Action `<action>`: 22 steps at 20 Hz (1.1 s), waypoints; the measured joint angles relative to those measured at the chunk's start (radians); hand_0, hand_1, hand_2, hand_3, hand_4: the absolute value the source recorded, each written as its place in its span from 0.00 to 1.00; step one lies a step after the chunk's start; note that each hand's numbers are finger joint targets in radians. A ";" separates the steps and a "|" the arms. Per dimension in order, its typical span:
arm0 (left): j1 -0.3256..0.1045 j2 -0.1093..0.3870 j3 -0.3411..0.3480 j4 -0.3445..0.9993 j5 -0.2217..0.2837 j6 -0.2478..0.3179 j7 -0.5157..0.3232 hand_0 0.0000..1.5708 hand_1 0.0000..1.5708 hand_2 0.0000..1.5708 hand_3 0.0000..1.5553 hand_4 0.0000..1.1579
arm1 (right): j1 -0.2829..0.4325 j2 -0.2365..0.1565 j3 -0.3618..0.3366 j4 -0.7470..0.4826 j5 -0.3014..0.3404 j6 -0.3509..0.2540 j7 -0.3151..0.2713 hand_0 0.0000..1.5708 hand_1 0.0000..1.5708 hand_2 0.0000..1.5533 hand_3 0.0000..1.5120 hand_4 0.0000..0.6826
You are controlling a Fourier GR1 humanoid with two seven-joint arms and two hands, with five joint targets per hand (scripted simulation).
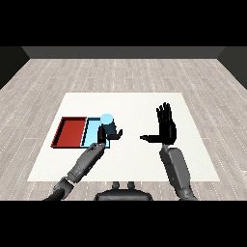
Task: Pick the blue can and put it in the blue box
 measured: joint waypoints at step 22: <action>-0.300 0.105 0.210 0.736 -0.085 -0.102 0.184 0.86 0.86 0.81 0.76 0.81 | 0.027 -0.044 -0.179 0.165 -0.067 0.105 -0.084 0.00 0.00 0.00 0.00 0.00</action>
